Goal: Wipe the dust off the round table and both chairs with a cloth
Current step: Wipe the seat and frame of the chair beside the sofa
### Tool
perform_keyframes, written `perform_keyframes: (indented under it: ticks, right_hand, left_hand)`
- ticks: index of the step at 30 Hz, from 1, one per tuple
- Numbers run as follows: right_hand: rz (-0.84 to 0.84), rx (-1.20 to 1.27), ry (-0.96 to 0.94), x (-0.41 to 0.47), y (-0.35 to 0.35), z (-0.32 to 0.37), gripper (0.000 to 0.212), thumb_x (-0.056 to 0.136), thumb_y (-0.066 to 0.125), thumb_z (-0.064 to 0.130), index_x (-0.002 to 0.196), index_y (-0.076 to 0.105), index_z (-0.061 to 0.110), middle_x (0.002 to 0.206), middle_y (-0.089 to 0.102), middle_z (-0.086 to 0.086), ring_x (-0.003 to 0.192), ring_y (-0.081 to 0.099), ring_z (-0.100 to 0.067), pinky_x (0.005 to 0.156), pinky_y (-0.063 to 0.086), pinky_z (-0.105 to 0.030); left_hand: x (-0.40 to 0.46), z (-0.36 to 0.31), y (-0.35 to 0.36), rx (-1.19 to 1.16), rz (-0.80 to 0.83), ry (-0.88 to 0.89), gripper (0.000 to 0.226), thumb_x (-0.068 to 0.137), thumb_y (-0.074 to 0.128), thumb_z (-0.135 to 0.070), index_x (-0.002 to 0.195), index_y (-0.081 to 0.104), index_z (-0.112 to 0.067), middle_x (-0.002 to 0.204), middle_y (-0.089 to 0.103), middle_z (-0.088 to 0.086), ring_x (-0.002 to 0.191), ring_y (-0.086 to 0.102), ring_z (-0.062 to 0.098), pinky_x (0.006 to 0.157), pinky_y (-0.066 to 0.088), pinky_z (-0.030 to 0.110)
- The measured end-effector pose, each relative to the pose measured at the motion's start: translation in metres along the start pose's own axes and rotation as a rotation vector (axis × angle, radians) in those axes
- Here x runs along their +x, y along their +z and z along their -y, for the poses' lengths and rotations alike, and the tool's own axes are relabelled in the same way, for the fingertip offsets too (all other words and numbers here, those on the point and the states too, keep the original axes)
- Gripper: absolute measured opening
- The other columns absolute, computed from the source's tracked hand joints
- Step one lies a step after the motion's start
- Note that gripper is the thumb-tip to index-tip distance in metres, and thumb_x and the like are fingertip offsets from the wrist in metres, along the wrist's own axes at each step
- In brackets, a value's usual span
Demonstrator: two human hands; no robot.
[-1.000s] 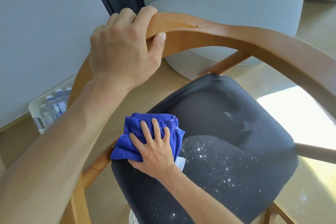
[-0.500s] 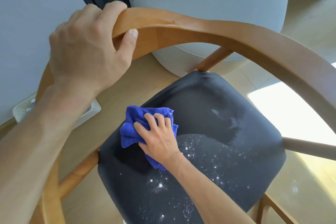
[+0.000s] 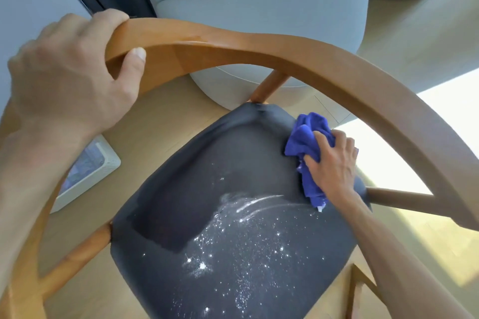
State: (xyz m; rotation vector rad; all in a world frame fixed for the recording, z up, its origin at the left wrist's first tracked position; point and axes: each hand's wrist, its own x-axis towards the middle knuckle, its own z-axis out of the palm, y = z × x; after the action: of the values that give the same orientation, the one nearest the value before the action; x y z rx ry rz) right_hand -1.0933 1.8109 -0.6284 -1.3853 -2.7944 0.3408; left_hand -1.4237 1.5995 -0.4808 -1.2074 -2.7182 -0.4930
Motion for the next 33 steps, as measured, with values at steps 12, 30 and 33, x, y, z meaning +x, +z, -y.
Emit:
perform_keyframes:
  ticks: [12, 30, 33]
  right_hand:
    - [-0.089, 0.302, 0.371, -0.025, 0.009, -0.012, 0.021, 0.085, 0.059, 0.031, 0.098, 0.053, 0.016, 0.106, 0.059, -0.006, 0.102, 0.052, -0.031, 0.095, 0.037, -0.048]
    - [-0.138, 0.056, 0.1, -0.058, 0.06, 0.157, 0.039, 0.082, 0.066, 0.043, 0.102, 0.066, 0.009, 0.135, 0.057, -0.007, 0.123, 0.049, -0.041, 0.086, 0.043, -0.056]
    - [-0.147, -0.001, -0.037, -0.058, 0.053, 0.136, 0.042, 0.079, 0.064, 0.053, 0.102, 0.067, 0.019, 0.136, 0.053, -0.007, 0.117, 0.05, -0.04, 0.075, 0.041, -0.047]
  left_hand:
    - [0.001, -0.012, -0.007, 0.009, -0.014, -0.018, 0.044, 0.092, 0.035, -0.052, 0.125, 0.044, -0.024, 0.103, 0.054, 0.022, 0.093, 0.052, 0.045, 0.08, 0.047, 0.06]
    - [-0.006, -0.022, -0.024, 0.104, -0.012, 0.072, 0.053, 0.093, 0.036, -0.044, 0.139, 0.043, -0.019, 0.123, 0.054, 0.015, 0.11, 0.05, 0.034, 0.085, 0.041, 0.045]
    - [-0.014, -0.022, -0.028, 0.056, -0.005, 0.109, 0.053, 0.09, 0.041, -0.041, 0.138, 0.046, -0.017, 0.135, 0.047, 0.011, 0.122, 0.044, 0.031, 0.094, 0.038, 0.044]
